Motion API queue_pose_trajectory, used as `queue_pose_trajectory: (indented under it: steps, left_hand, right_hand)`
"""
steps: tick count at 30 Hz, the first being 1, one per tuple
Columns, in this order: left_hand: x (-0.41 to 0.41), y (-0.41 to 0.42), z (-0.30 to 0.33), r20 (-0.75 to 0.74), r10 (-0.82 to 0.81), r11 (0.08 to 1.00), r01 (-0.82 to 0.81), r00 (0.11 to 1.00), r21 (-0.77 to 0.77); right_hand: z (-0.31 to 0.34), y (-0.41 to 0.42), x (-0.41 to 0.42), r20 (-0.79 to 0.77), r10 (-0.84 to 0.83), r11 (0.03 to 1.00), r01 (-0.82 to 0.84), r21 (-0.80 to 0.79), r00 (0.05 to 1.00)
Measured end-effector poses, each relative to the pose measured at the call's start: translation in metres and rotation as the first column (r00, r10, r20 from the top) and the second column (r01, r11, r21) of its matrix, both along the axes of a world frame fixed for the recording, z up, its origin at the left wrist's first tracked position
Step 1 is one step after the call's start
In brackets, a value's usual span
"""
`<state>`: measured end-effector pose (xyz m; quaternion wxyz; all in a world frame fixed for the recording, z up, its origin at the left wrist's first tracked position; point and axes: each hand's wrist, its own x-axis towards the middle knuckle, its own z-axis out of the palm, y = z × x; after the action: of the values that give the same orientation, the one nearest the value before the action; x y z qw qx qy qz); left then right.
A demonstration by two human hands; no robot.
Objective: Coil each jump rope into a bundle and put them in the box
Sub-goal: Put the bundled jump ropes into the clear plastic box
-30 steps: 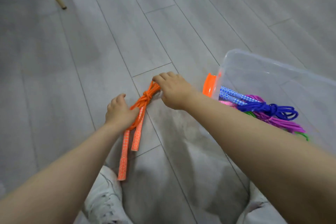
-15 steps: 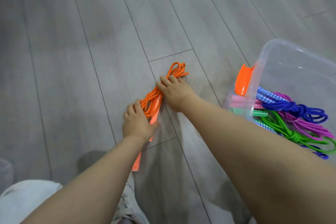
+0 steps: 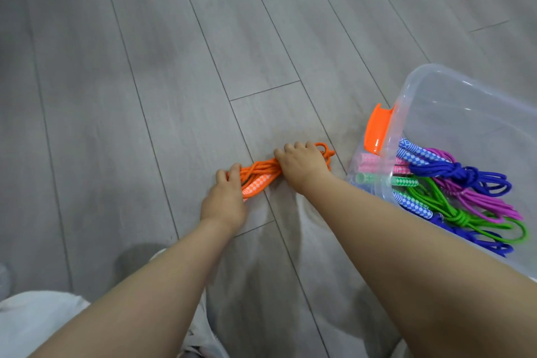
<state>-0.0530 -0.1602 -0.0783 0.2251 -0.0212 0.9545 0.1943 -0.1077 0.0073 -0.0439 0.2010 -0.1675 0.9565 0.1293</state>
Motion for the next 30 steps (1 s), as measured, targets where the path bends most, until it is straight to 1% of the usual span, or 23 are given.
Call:
queue_pose_trajectory:
  steps: [4,9,11,14,16,18,20,22,24,27,30]
  left_hand:
    - [-0.012,-0.010,0.015,-0.025,-0.046,0.999,0.045,0.999,-0.018]
    - [-0.029,-0.022,0.051,-0.067,0.028,0.997,-0.023,0.997,0.078]
    - [-0.034,-0.021,0.069,-0.110,0.044,0.991,-0.030,0.993,0.127]
    - [-0.039,-0.012,0.099,-0.201,0.051,0.986,-0.017,0.978,0.165]
    - [-0.042,0.000,0.120,-0.260,0.022,0.987,0.021,0.965,0.160]
    - [-0.043,0.016,0.142,-0.308,-0.033,0.986,0.082,0.951,0.146]
    - [-0.043,0.036,0.162,-0.345,-0.104,0.981,0.154,0.933,0.120]
    - [-0.043,0.060,0.181,-0.359,-0.190,0.969,0.234,0.914,0.083]
    - [-0.041,0.085,0.197,-0.359,-0.271,0.951,0.307,0.893,0.045]
    - [-0.036,0.126,0.218,-0.373,-0.382,0.914,0.406,0.846,-0.014]
    - [-0.031,0.170,0.230,-0.373,-0.498,0.858,0.508,0.783,-0.079]
  right_hand:
    - [0.020,0.006,-0.001,-0.047,0.032,0.999,-0.033,-0.026,0.998]
    - [0.064,0.011,-0.012,-0.225,0.148,0.985,-0.165,-0.056,0.963]
    - [0.088,0.018,-0.015,-0.310,0.207,0.973,-0.229,-0.036,0.928]
    - [0.130,0.034,-0.015,-0.384,0.262,0.953,-0.300,-0.041,0.886]
    - [0.156,0.053,-0.013,-0.418,0.278,0.943,-0.329,-0.053,0.865]
    - [0.178,0.075,-0.010,-0.447,0.312,0.938,-0.348,0.002,0.838]
    - [0.195,0.102,-0.004,-0.428,0.312,0.946,-0.321,0.055,0.848]
    - [0.207,0.135,0.006,-0.377,0.275,0.960,-0.276,0.052,0.884]
    - [0.217,0.168,0.021,-0.336,0.216,0.975,-0.222,0.020,0.917]
    - [0.222,0.218,0.046,-0.326,0.119,0.990,-0.135,-0.029,0.938]
    - [0.222,0.262,0.076,-0.300,-0.002,0.991,-0.039,-0.130,0.954]
